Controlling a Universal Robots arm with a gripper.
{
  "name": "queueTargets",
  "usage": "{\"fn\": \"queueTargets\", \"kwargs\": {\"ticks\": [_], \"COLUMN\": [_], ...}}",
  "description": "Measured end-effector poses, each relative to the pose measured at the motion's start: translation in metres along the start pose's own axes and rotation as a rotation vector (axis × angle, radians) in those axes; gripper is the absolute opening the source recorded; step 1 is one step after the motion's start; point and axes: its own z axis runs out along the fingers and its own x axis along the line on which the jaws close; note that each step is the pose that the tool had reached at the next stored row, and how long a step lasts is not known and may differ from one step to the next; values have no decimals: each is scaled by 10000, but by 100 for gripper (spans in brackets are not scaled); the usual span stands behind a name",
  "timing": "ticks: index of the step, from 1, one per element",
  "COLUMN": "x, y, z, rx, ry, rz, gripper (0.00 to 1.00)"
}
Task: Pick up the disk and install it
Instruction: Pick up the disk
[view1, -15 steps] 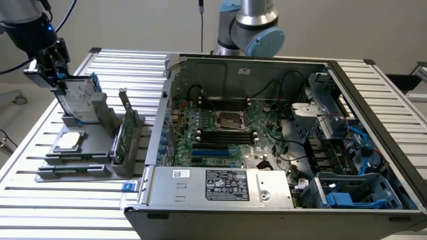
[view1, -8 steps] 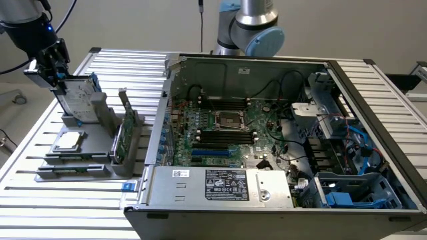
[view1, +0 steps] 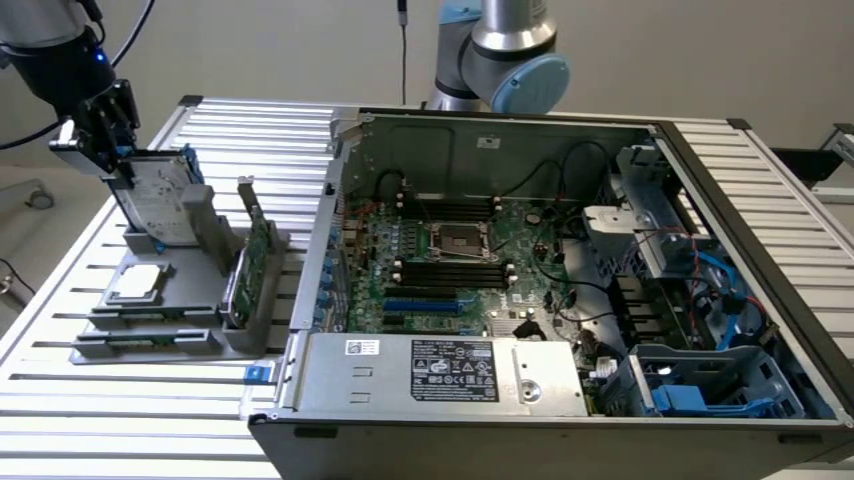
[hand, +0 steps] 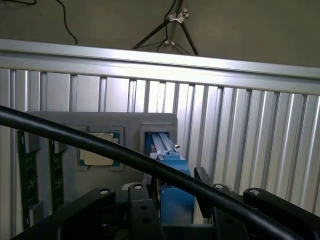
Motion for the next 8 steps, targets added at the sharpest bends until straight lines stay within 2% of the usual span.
{"fn": "queueTargets", "kwargs": {"ticks": [8], "x": [28], "y": [2], "z": [-1], "rx": [2], "ry": [0], "rz": [54], "gripper": [45]}}
